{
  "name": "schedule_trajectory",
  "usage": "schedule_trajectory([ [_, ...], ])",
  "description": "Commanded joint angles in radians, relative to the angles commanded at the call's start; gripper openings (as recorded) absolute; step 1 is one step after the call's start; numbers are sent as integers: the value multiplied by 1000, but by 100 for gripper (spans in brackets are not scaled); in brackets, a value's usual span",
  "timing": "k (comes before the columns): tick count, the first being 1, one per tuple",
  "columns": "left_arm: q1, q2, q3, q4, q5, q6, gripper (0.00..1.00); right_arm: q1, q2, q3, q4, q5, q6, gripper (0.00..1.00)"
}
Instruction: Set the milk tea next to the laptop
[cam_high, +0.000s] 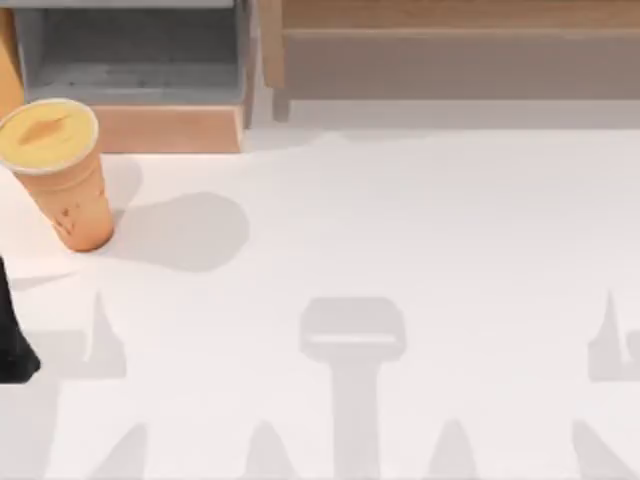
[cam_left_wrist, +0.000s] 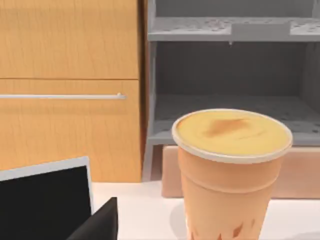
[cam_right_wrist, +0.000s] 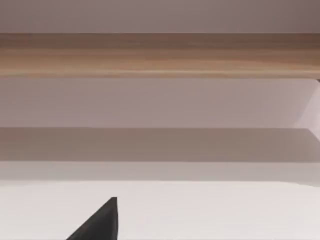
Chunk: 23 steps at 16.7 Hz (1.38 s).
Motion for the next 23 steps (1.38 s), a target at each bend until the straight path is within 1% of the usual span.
schedule_trajectory([
  [4,-3,33,6,32,-1,-2,100,0,0,0,0,0,0,100],
  [8,-17,224,29,202,-7,-8,100,0,0,0,0,0,0,100],
  [11,-30,464,49,391,-17,-9,100,0,0,0,0,0,0,100],
  [19,-70,1218,109,957,-44,-3,100,0,0,0,0,0,0,100],
  [23,-88,1506,138,1176,-52,-6,100,0,0,0,0,0,0,100],
])
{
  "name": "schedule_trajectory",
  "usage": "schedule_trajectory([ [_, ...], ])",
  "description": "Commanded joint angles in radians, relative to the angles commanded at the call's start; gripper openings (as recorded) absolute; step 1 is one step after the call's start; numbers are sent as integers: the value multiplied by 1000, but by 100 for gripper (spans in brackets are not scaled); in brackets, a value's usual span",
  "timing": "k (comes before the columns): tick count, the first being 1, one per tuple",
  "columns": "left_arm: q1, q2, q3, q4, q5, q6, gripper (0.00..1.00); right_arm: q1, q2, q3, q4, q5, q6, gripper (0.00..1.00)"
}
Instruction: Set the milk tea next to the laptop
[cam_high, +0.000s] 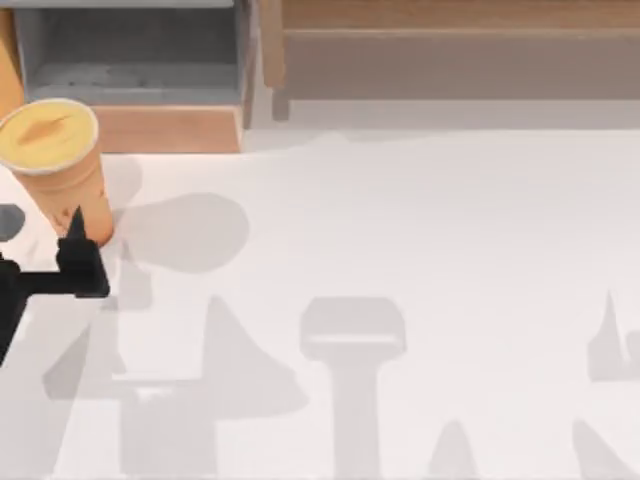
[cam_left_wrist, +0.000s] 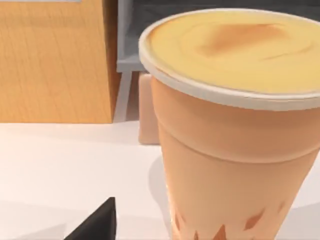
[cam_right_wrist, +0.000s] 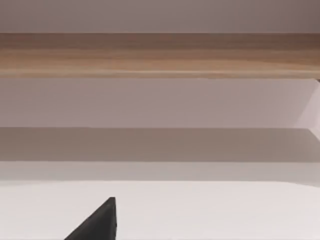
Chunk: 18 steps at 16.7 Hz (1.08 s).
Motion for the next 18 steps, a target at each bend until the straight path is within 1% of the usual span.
schedule_trajectory([
  [4,-10,133,18,109,-2,-4,100,0,0,0,0,0,0,100],
  [11,-7,154,31,114,0,-4,100,0,0,0,0,0,0,100],
  [18,4,379,268,106,15,-2,100,0,0,0,0,0,0,100],
])
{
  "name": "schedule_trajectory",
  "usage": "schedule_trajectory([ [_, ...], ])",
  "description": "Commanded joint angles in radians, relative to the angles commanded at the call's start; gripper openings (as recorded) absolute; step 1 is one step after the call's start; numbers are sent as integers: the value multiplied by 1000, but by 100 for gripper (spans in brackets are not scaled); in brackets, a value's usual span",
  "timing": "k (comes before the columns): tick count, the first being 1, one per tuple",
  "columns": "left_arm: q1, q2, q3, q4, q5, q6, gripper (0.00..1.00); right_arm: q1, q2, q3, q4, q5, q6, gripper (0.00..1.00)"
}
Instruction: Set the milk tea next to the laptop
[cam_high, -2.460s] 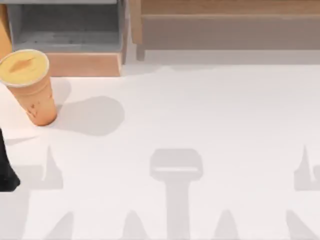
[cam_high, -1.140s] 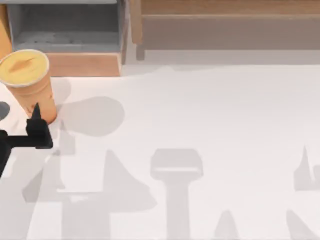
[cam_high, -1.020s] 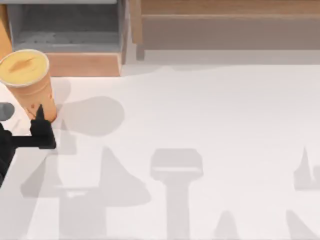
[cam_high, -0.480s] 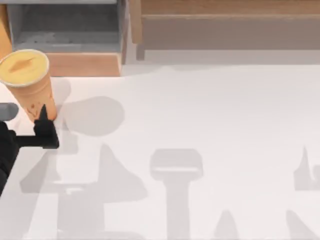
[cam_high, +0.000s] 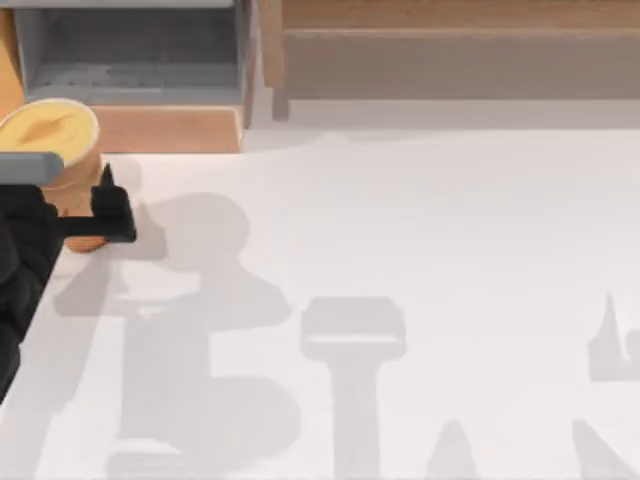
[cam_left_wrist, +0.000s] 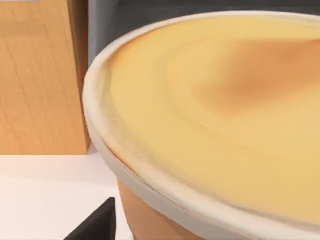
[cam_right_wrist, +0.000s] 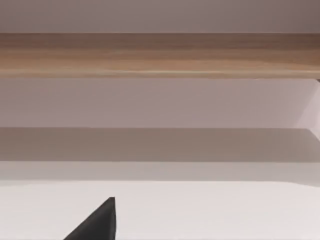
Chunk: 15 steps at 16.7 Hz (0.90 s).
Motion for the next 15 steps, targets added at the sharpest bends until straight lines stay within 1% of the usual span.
schedule_trajectory([
  [2,2,45,49,-4,3,0,100,0,0,0,0,0,0,100],
  [6,3,54,57,-5,4,0,100,0,0,0,0,0,0,100],
  [15,3,54,57,-5,4,0,32,0,0,0,0,0,0,100],
])
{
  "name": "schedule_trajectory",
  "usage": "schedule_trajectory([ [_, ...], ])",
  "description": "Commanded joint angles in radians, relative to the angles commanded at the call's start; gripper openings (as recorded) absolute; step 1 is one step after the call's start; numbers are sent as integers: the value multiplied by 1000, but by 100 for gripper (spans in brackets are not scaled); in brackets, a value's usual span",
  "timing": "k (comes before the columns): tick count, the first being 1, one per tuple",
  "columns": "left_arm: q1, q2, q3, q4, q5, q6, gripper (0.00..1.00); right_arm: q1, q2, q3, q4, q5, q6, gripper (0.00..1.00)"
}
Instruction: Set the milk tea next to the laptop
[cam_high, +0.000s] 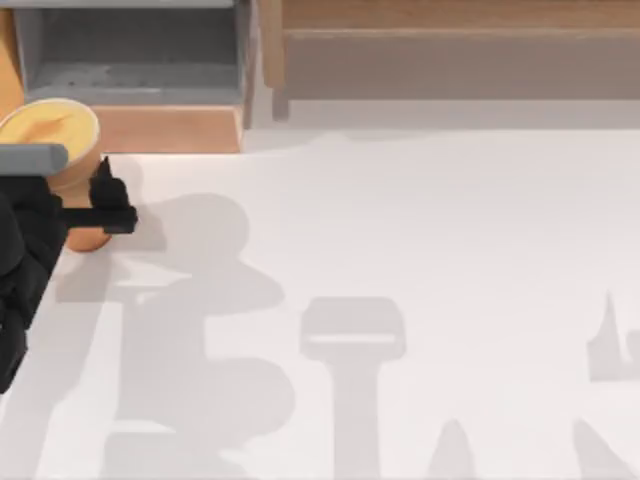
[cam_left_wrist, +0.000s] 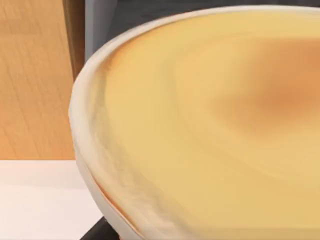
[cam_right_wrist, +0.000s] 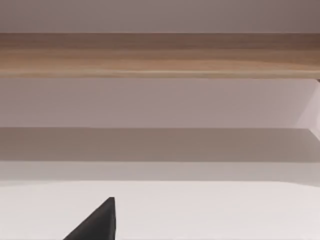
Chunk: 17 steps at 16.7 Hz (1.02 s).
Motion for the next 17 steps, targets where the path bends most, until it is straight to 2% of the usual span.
schedule_trajectory([
  [4,0,0,0,0,0,0,2,0,0,0,0,0,0,100],
  [5,0,0,0,0,0,0,0,0,0,0,0,0,0,100],
  [17,-1,-40,0,-42,-1,2,0,0,0,0,0,0,0,100],
])
